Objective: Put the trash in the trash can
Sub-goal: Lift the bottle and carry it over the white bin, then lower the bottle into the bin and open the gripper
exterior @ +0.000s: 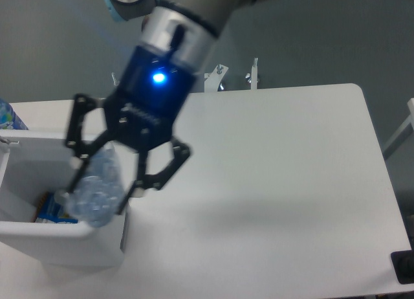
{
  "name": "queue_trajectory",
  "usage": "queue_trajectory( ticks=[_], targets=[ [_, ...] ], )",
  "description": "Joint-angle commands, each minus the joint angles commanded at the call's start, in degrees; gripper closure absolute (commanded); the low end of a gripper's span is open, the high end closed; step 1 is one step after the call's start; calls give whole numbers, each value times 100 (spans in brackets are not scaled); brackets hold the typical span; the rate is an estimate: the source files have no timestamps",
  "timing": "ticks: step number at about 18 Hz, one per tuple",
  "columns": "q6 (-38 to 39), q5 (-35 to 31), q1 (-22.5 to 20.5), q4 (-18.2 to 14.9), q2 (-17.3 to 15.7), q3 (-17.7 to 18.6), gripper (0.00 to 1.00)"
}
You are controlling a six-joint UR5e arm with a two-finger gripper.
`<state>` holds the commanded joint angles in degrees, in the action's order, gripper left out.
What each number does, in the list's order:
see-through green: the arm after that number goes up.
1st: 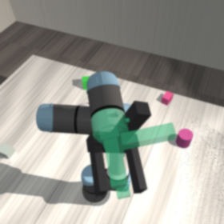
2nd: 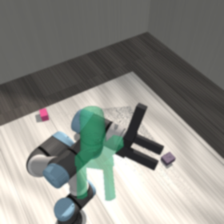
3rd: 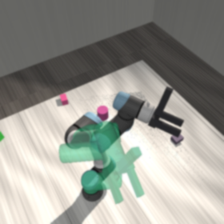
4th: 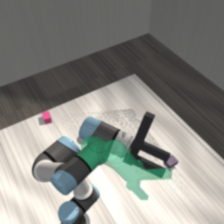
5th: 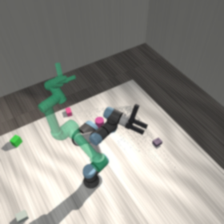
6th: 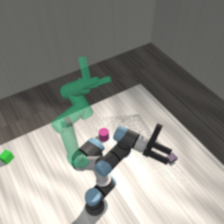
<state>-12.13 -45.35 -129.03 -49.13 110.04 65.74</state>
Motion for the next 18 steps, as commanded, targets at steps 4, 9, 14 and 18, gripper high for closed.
queue_trajectory(
  ticks=[4,9,14,18],
  targets=[
    [27,-9,185,26,17,97,66],
    [-26,-18,430,544,281,88,61],
    [-44,-263,554,571,334,115,50],
    [-44,-272,554,571,325,141,47]
  ],
)
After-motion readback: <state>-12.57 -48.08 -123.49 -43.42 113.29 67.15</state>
